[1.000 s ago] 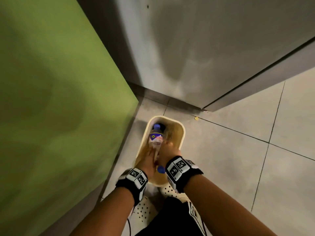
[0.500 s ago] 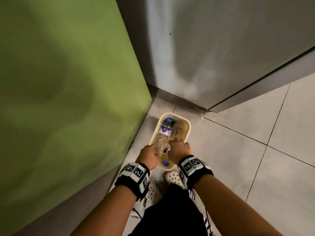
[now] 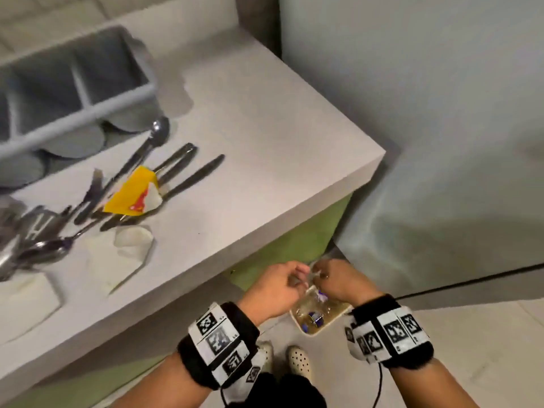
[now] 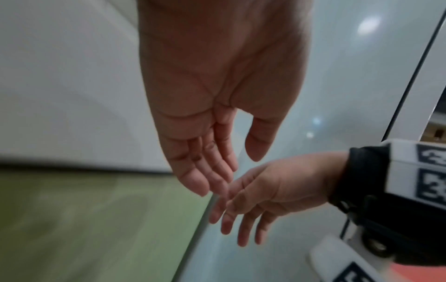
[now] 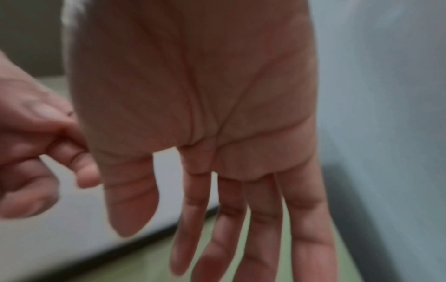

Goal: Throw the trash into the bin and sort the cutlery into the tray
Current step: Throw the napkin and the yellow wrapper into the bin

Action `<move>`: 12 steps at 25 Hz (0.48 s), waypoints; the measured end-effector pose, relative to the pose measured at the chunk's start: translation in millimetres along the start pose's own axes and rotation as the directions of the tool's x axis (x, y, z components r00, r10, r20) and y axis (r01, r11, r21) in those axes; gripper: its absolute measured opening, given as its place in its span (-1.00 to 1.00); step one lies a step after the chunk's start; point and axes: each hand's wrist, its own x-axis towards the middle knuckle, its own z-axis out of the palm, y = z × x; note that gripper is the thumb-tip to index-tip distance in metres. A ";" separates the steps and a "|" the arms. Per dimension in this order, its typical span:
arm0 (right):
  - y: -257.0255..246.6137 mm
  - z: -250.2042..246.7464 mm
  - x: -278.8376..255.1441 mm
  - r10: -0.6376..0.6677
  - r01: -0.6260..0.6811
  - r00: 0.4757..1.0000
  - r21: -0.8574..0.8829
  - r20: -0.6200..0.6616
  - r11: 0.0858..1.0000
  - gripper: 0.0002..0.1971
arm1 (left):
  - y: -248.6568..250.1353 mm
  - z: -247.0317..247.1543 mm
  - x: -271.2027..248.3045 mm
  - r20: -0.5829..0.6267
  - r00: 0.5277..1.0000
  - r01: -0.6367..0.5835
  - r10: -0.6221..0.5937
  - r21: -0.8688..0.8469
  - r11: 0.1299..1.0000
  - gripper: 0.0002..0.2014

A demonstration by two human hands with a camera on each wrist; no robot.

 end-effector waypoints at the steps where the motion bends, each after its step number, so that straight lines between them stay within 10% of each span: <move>1: -25.4 -18.0 -12.3 -0.074 0.074 0.997 -0.029 0.008 0.997 -0.68 | 9.8 -16.8 -23.1 -0.052 0.998 -0.030 0.029 -0.006 1.000 -0.69; 5: -118.0 -63.2 -44.9 -0.368 0.367 0.927 -0.031 -0.073 0.930 -0.72 | 24.0 -85.4 -91.9 -0.383 0.920 -0.130 0.079 -0.108 0.986 -0.76; 12: -244.5 -30.0 -18.3 -0.608 0.606 0.750 -0.097 -0.260 0.789 -0.73 | -25.7 -186.3 -159.5 -0.766 0.641 -0.170 -0.050 -0.205 0.964 -0.85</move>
